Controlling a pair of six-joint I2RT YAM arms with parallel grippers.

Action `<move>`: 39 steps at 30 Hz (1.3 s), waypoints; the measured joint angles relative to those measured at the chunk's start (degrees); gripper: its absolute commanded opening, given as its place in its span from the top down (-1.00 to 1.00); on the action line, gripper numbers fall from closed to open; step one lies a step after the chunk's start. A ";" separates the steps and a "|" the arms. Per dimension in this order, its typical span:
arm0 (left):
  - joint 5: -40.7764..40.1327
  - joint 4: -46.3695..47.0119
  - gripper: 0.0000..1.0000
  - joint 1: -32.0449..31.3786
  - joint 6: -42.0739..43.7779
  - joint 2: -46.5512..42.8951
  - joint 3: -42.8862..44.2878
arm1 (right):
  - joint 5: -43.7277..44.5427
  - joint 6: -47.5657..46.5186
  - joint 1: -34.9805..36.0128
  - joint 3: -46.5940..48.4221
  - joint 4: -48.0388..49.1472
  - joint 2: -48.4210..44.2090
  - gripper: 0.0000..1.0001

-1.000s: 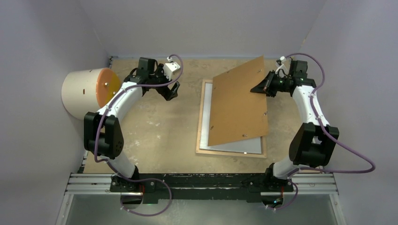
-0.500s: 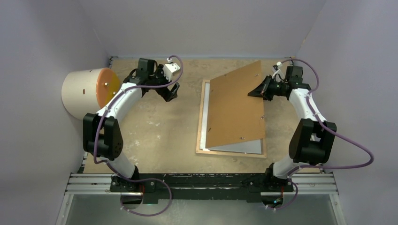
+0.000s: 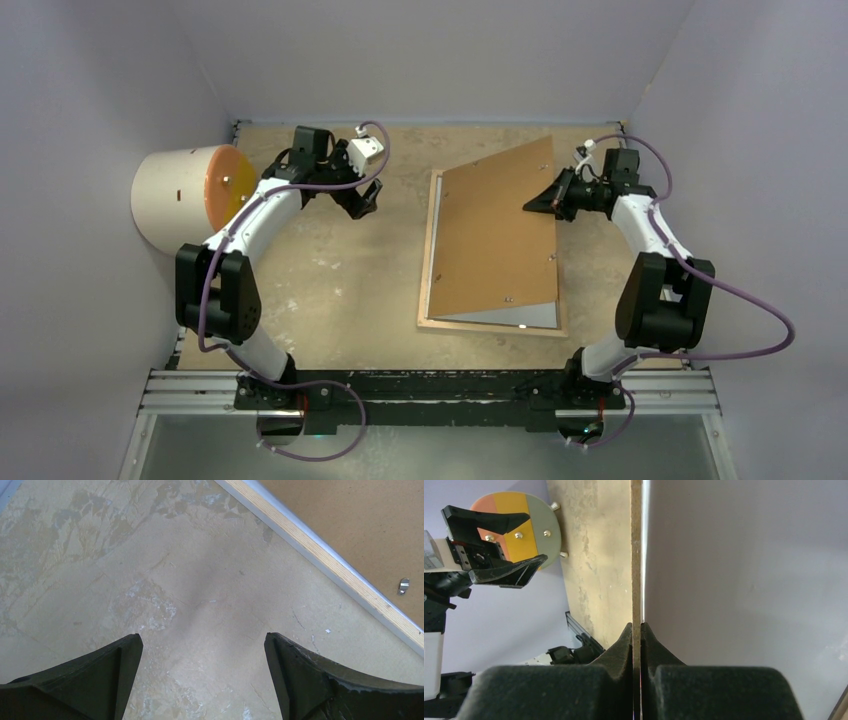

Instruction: Put the photo into the frame

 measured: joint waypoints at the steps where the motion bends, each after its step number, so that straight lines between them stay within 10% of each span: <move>1: 0.00 0.00 -1.00 0.00 0.02 0.00 0.00 | -0.07 0.02 0.13 -0.02 0.13 -0.04 1.00; 39: -0.04 -0.72 -1.00 0.00 0.02 -1.07 -0.13 | -0.57 2.54 3.30 -3.74 5.66 -0.63 1.00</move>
